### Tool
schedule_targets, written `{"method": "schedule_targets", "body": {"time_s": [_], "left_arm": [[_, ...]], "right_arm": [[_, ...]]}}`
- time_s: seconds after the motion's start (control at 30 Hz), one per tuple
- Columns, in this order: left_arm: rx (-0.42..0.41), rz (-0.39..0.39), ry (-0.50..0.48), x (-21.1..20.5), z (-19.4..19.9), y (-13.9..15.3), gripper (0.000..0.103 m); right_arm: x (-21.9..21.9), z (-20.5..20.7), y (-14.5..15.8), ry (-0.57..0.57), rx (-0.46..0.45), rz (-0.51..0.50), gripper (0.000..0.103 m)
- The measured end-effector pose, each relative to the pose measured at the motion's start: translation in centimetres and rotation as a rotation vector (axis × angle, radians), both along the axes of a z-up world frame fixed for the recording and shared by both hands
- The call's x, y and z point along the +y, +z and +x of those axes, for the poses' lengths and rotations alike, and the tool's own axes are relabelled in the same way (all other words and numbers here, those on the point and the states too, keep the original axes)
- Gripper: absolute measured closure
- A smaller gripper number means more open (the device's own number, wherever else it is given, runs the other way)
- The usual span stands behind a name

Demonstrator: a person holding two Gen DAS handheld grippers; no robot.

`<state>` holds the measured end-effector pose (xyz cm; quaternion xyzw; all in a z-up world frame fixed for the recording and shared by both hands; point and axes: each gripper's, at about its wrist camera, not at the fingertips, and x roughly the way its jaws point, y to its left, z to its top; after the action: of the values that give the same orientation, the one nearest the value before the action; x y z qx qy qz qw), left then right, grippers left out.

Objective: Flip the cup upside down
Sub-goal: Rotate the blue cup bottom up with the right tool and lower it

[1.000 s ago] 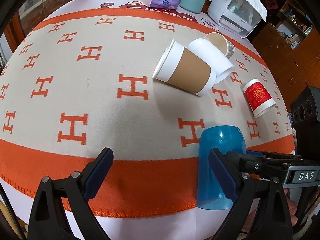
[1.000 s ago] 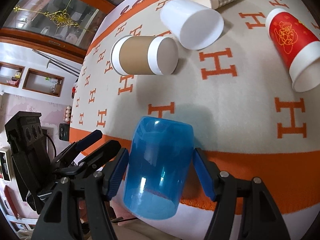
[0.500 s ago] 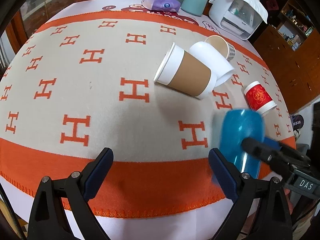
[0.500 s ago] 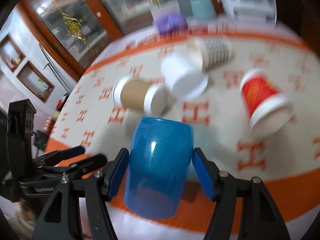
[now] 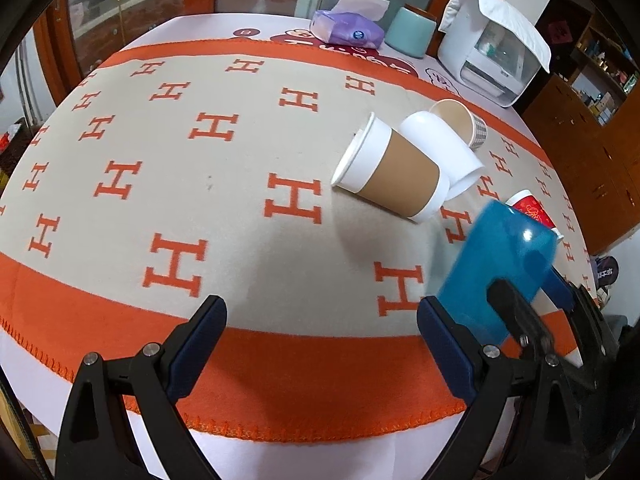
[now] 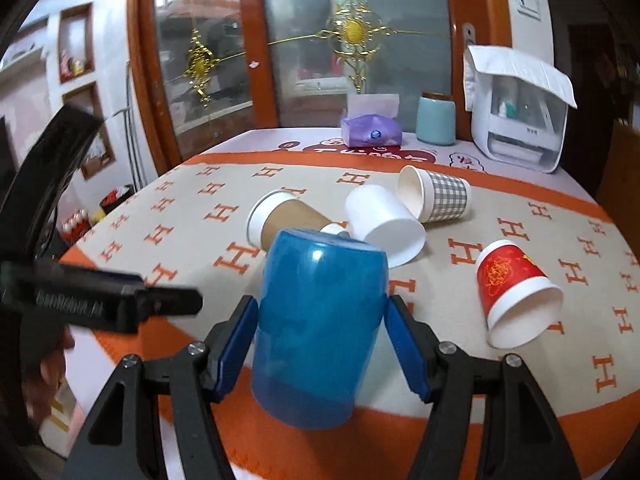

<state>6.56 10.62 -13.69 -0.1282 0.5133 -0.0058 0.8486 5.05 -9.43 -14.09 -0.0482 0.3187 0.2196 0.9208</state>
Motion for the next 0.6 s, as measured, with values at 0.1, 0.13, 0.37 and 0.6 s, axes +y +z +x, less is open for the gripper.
{"method": "schedule_targets", "body": {"time_s": [0.1,0.13,0.37,0.6], "left_arm": [[-0.004,-0.007,0.0,0.0,-0.3,0.0,0.008],[-0.006,-0.007,-0.001,0.0,-0.4,0.0,0.008],[-0.012,0.001,-0.029,-0.9,-1.3,0.2,0.008],[-0.024,0.026,-0.027,-1.1,-2.2,0.8,0.006]], "right_arm": [[-0.3,-1.2,-0.1,0.013,-0.006,-0.014,0.038],[-0.4,-1.6,-0.2,0.018,-0.009,-0.022,0.038],[0.0,-2.9,-0.6,0.036,-0.031,-0.054,0.038],[-0.2,-3.2,-0.8,0.065,0.011,-0.021,0.038]]}}
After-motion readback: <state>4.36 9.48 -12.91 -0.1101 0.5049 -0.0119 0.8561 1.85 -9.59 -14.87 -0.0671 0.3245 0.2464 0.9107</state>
